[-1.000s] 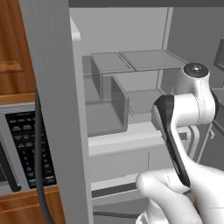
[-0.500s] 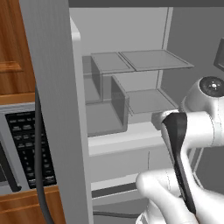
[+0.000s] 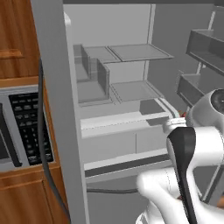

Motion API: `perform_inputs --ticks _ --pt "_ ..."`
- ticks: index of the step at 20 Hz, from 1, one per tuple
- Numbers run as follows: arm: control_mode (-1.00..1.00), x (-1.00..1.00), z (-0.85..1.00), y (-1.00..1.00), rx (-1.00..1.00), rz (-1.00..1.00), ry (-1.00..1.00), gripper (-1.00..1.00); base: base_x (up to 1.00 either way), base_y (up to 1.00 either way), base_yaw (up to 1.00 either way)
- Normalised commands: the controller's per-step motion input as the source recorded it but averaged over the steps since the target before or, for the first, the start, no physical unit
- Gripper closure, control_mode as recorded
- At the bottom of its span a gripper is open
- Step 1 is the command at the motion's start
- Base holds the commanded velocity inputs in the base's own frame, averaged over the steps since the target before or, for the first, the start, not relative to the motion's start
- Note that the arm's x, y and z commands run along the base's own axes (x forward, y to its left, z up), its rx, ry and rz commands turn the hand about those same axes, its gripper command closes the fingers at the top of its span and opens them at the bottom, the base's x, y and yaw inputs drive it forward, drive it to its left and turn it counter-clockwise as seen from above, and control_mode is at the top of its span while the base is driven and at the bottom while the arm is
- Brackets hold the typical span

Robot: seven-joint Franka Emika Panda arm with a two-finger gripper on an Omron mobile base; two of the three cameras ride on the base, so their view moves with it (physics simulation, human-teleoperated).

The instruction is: Gather the sweet potato and mushroom from the fridge and place them on a tray on the dining counter. Then gather the chicken drumstick and fish from the fridge and place them on the other tray.

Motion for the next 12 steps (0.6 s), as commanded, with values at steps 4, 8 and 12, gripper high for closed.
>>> perform_inputs --ticks 4,8,12 --pt "1.00 0.00 0.00 0.00 0.00 0.00 0.00 1.00 -0.89 0.27 -0.25" --pt "1.00 0.00 0.00 0.00 0.00 0.00 0.00 1.00 -0.82 0.25 -0.34" --pt "1.00 0.00 0.00 0.00 0.00 0.00 0.00 1.00 -0.61 0.04 -0.44"
